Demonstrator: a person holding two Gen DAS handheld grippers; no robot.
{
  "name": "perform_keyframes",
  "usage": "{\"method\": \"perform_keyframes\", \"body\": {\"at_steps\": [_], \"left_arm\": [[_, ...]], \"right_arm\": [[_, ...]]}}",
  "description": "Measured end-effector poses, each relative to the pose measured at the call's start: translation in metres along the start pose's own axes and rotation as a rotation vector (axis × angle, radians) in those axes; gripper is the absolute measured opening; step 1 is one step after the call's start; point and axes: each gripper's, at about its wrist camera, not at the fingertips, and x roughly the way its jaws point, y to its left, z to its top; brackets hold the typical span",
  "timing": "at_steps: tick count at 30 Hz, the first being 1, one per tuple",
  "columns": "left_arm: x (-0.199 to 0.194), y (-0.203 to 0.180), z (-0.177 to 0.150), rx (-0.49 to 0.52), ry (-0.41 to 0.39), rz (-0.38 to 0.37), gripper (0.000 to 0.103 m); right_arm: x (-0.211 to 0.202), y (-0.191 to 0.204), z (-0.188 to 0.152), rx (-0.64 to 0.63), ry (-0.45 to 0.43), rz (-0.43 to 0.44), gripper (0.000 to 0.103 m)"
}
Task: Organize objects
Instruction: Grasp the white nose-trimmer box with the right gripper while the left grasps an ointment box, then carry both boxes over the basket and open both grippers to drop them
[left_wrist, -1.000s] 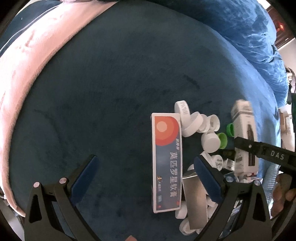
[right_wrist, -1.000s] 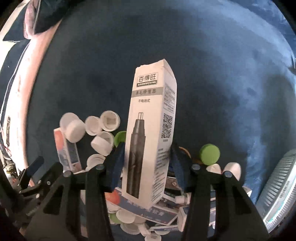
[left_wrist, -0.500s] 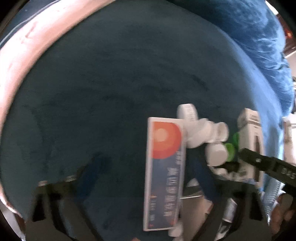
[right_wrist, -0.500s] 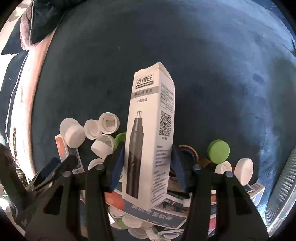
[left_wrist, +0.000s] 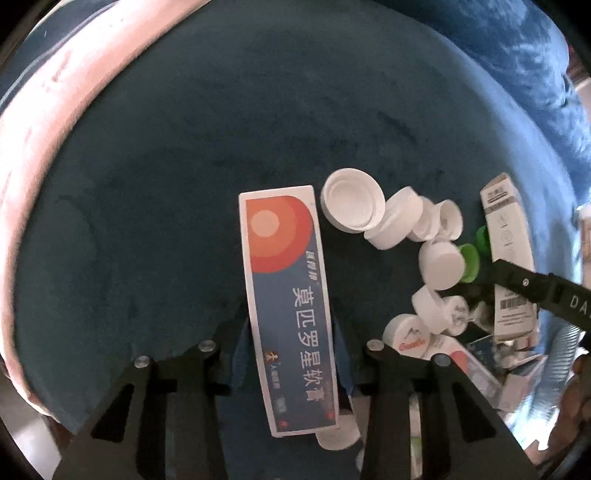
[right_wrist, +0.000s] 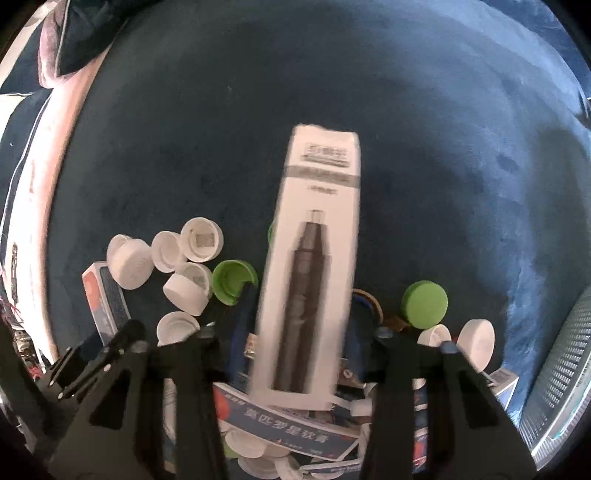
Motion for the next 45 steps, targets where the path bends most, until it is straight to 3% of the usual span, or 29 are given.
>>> {"method": "perform_keyframes", "body": {"at_steps": [6, 10, 12, 15, 22, 27, 36, 45], "left_arm": [[-0.018, 0.002, 0.000, -0.019, -0.032, -0.059, 0.039], [-0.041, -0.012, -0.001, 0.033, -0.084, -0.081, 0.039], [-0.053, -0.021, -0.002, 0.063, -0.111, -0.092, 0.039], [-0.070, -0.034, -0.002, 0.119, -0.152, -0.109, 0.039], [-0.088, -0.052, -0.013, 0.183, -0.162, -0.150, 0.039], [-0.094, -0.081, -0.029, 0.233, -0.165, -0.175, 0.040], [-0.103, -0.153, -0.059, 0.366, -0.151, -0.237, 0.040], [-0.107, -0.230, -0.103, 0.525, -0.111, -0.340, 0.040]], "right_arm": [[-0.016, -0.006, -0.012, -0.008, -0.041, 0.043, 0.037], [-0.032, -0.015, -0.033, -0.008, -0.065, 0.062, 0.037], [-0.044, -0.014, -0.027, -0.009, -0.085, 0.075, 0.037], [-0.059, -0.022, -0.052, -0.003, -0.120, 0.093, 0.037], [-0.090, -0.032, -0.077, 0.026, -0.189, 0.134, 0.037], [-0.123, -0.088, -0.081, 0.092, -0.233, 0.156, 0.037], [-0.155, -0.173, -0.127, 0.292, -0.327, 0.147, 0.037], [-0.182, -0.260, -0.172, 0.520, -0.454, 0.068, 0.037]]}}
